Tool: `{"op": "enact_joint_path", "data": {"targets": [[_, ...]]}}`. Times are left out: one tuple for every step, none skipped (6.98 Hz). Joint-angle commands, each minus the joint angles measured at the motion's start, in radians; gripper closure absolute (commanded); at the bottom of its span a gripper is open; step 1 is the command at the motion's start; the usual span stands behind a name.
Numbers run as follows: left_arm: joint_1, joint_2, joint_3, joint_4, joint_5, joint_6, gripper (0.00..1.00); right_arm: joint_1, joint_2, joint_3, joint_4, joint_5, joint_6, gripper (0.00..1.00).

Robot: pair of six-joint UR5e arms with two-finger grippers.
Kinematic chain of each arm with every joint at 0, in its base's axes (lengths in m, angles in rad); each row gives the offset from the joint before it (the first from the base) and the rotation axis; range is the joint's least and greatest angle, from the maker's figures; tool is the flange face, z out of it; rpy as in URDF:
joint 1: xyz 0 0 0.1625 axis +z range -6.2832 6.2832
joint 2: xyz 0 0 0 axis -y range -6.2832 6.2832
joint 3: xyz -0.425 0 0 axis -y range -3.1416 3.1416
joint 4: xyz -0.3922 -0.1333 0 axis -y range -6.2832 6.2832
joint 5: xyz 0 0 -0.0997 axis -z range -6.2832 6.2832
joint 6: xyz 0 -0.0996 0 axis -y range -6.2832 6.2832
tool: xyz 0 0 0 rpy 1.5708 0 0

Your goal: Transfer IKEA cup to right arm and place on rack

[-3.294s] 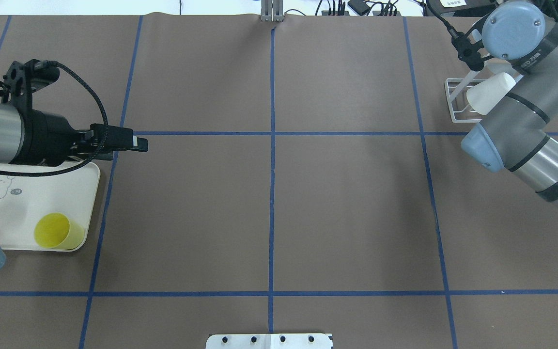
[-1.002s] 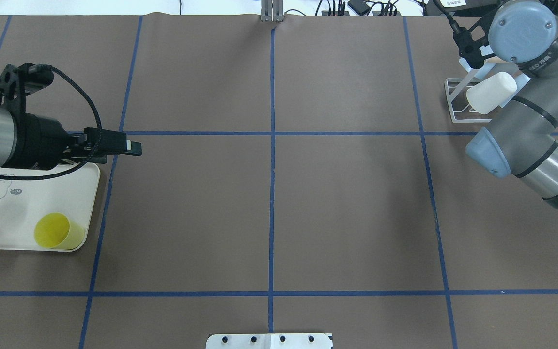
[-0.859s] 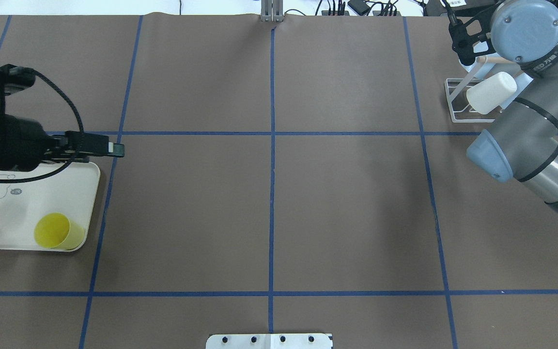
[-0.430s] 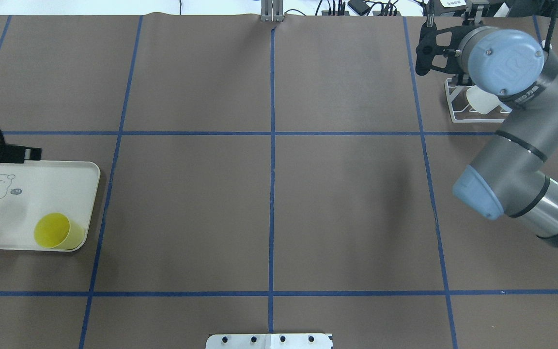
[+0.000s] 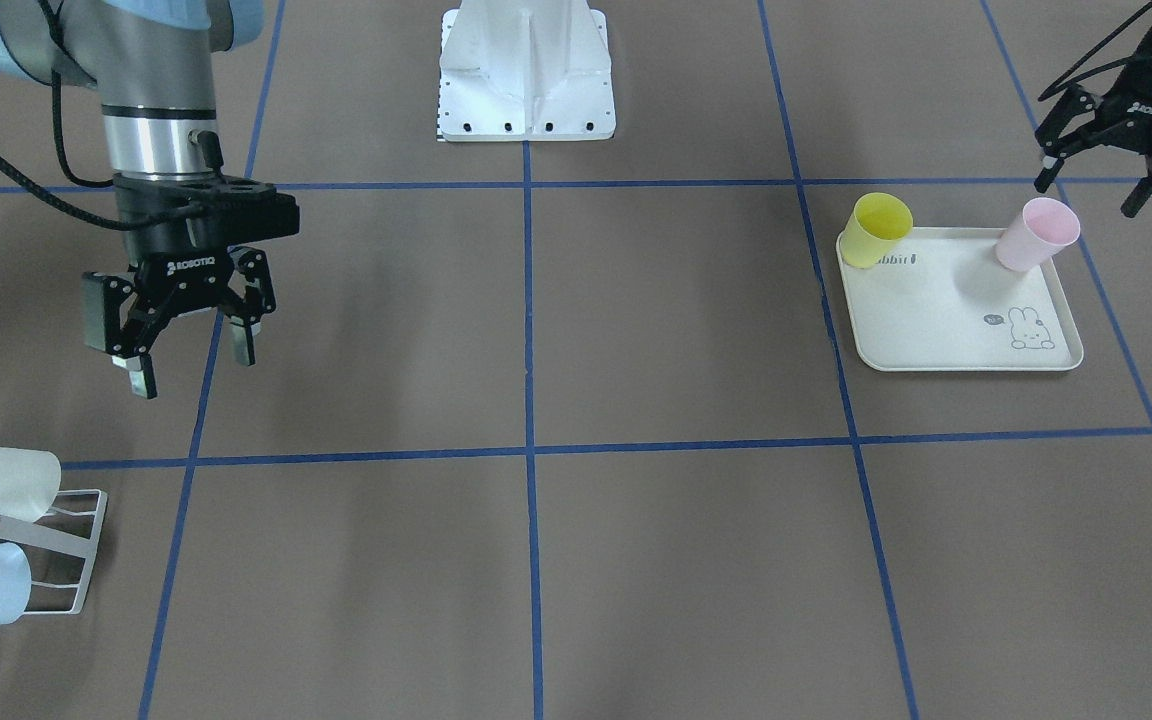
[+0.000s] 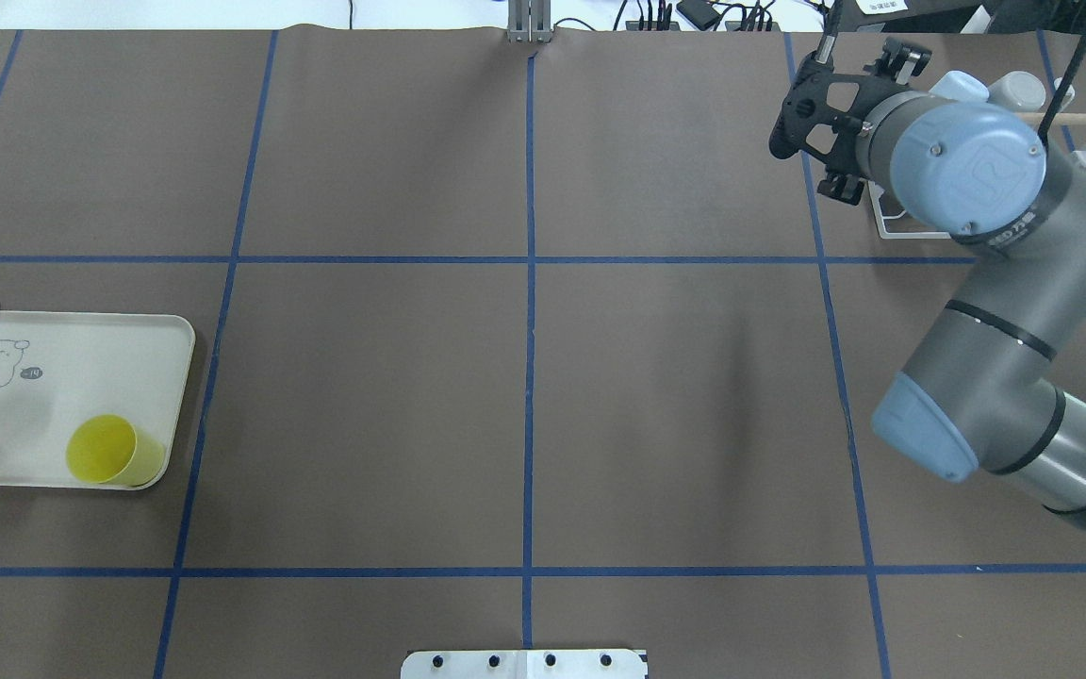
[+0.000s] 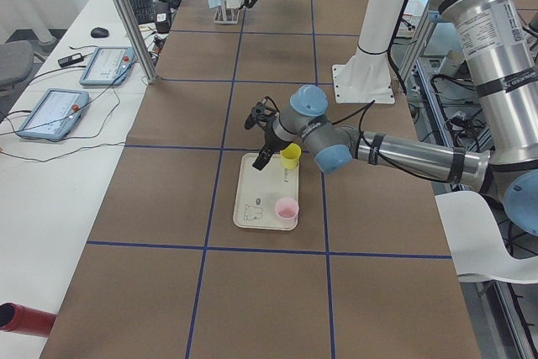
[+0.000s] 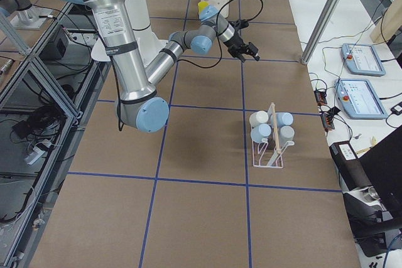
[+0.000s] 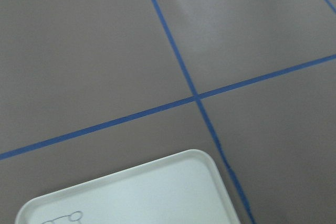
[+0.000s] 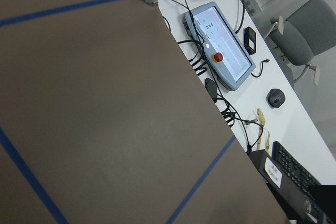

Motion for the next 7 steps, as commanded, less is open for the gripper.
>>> {"op": "enact_joint_path", "data": {"targets": [[-0.022, 0.040, 0.310, -0.424, -0.002, 0.019, 0.00, -0.078, 0.038, 0.066, -0.001, 0.019, 0.237, 0.00], [-0.022, 0.066, 0.356, -0.481, 0.003, -0.001, 0.00, -0.081, 0.072, 0.065, -0.003, 0.104, 0.287, 0.00], [-0.019, 0.075, 0.353, -0.483, 0.006, -0.056, 0.00, -0.080, 0.074, 0.068, -0.001, 0.128, 0.291, 0.00], [-0.012, 0.075, 0.355, -0.495, 0.007, -0.066, 0.00, -0.081, 0.072, 0.063, -0.001, 0.127, 0.292, 0.00], [-0.009, 0.075, 0.358, -0.503, 0.007, -0.064, 0.00, -0.083, 0.068, 0.062, -0.001, 0.127, 0.293, 0.00], [-0.007, 0.066, 0.396, -0.506, 0.013, -0.058, 0.00, -0.083, 0.062, 0.063, -0.001, 0.127, 0.293, 0.00], [-0.007, 0.065, 0.398, -0.512, 0.015, -0.063, 0.01, -0.084, 0.062, 0.063, -0.001, 0.127, 0.293, 0.00]]}}
